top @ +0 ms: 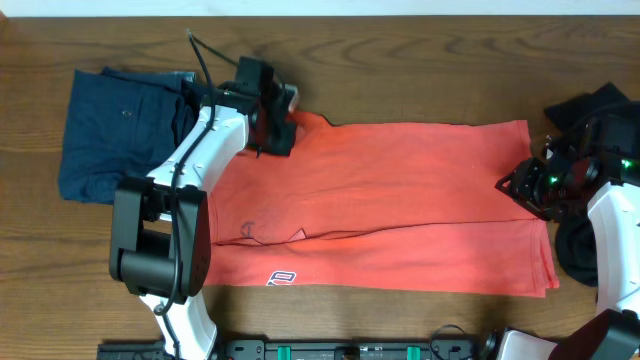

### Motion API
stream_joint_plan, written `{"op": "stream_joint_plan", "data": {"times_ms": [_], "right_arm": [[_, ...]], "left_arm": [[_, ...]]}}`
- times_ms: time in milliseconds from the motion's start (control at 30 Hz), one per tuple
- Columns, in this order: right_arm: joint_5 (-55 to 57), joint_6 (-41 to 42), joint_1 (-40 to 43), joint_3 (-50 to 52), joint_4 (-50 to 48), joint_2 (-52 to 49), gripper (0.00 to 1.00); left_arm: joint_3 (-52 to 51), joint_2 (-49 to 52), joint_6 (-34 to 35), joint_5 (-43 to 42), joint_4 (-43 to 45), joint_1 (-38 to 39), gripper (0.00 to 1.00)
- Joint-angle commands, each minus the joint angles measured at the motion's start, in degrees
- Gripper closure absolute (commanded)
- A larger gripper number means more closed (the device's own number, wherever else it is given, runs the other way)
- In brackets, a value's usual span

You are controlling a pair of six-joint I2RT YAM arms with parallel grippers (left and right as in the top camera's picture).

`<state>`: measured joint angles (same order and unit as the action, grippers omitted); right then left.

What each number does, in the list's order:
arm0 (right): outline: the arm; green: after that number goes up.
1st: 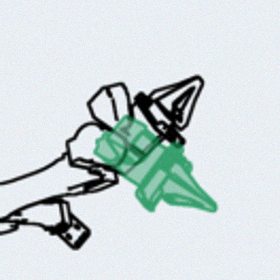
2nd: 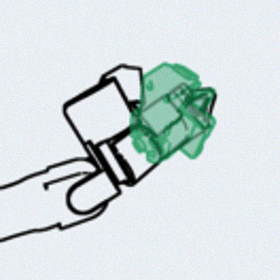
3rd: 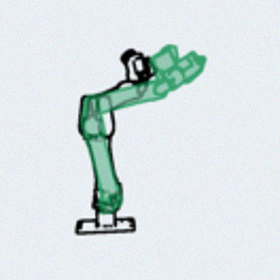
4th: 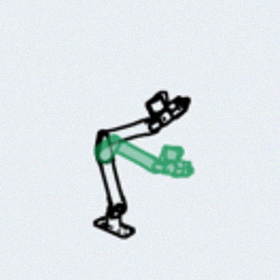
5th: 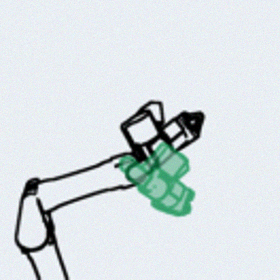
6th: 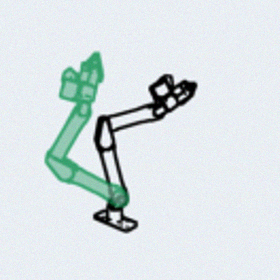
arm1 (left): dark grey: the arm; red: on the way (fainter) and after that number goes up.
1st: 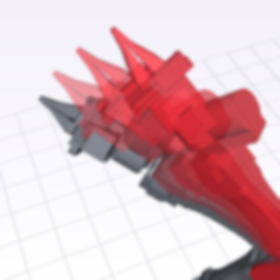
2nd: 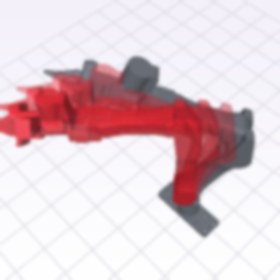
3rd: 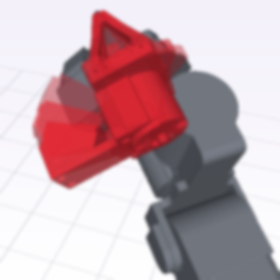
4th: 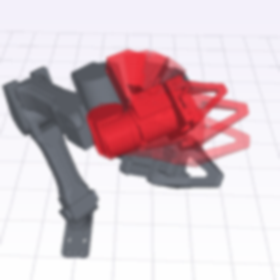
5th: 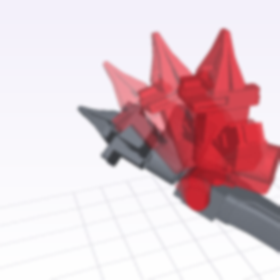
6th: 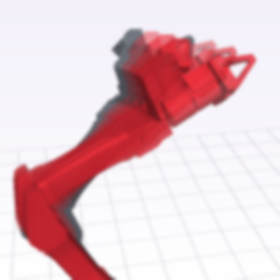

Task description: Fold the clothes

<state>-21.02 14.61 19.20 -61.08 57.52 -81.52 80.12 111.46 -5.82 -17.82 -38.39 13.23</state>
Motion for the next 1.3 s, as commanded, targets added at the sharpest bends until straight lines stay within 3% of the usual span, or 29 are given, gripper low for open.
{"op": "stream_joint_plan", "data": {"times_ms": [0,33,167,400,667,733,833,1267], "right_arm": [[-0.39,-0.11,-0.59,-0.94,0.00,-0.17,0.55],[-0.37,-0.11,-0.59,-0.94,-0.04,-0.17,0.55],[-0.37,-0.13,-0.59,-0.96,-0.09,-0.17,0.52],[-0.17,-0.15,-0.59,-0.96,-0.07,-0.17,0.48],[0.02,-1.49,-0.57,-0.94,-0.37,-0.17,0.46],[0.02,-1.44,-0.57,-0.96,-0.92,-0.17,0.46],[0.00,-1.42,-0.57,-0.96,-1.16,-0.17,0.46],[0.02,-1.44,-0.57,-0.96,-1.42,-0.17,0.46]], "left_arm": [[-0.04,0.00,1.01,-3.76,-6.40,-0.26,0.75],[-0.04,-0.04,1.01,-5.51,-7.91,-0.28,0.67],[0.07,-1.07,0.90,-6.36,-8.76,-0.31,0.60],[-0.07,-1.16,0.90,0.70,6.27,-0.28,0.39],[-0.07,3.28,0.92,0.26,10.67,-0.28,0.37],[-0.07,4.11,0.92,-1.84,10.32,-0.24,0.50],[-0.04,3.76,0.92,-6.84,8.44,-0.24,0.92],[-0.04,-8.13,0.92,-8.52,-2.84,0.33,0.94]]}}
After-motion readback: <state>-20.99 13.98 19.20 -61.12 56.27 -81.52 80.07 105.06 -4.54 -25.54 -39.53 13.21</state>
